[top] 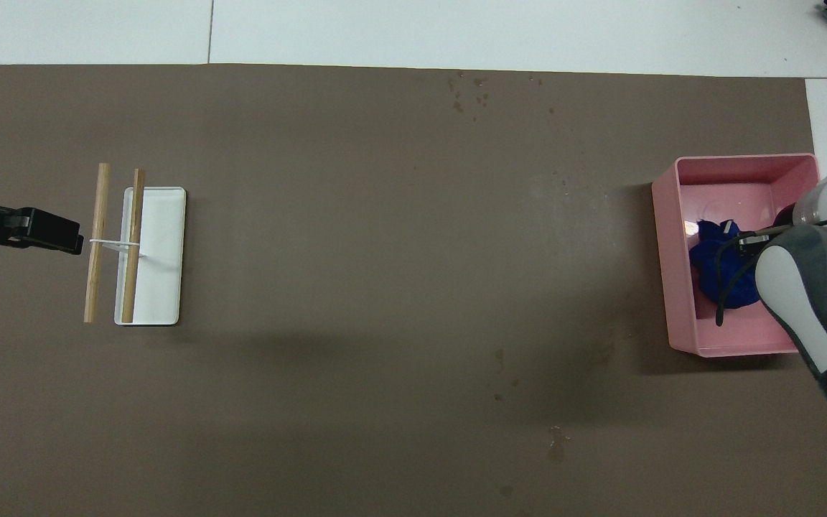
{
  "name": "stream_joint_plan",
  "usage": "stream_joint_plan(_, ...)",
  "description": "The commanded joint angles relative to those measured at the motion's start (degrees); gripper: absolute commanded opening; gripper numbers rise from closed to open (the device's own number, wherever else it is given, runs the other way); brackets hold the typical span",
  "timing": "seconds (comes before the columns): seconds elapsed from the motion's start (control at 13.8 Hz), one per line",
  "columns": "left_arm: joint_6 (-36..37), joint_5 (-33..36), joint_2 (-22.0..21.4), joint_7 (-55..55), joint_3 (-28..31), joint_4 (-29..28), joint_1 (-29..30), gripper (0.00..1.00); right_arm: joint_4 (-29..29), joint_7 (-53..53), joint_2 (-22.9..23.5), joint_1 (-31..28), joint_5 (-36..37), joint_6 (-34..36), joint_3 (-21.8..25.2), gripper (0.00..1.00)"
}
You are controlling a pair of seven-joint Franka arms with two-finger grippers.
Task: Wipe water with towel using both arms
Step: 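Open the right gripper and lift it out of the bin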
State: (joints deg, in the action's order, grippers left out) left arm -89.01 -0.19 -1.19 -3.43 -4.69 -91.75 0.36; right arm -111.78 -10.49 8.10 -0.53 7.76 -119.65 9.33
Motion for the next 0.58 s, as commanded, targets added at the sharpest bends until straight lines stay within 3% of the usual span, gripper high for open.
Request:
stream_joint_plan(0.0, 0.8, 0.9, -1.0, -0.2, 0.2, -0.6, -0.2, 1.00, 1.7, 0.1, -2.1, 0.2, -1.2, 2.0, -0.9, 1.00)
stream_joint_plan(0.51, 0.8, 0.9, -1.0, -0.2, 0.3, -0.6, -0.3, 1.00, 18.2, 3.5, -5.6, 0.1, -5.3, 16.9, -6.2, 1.00)
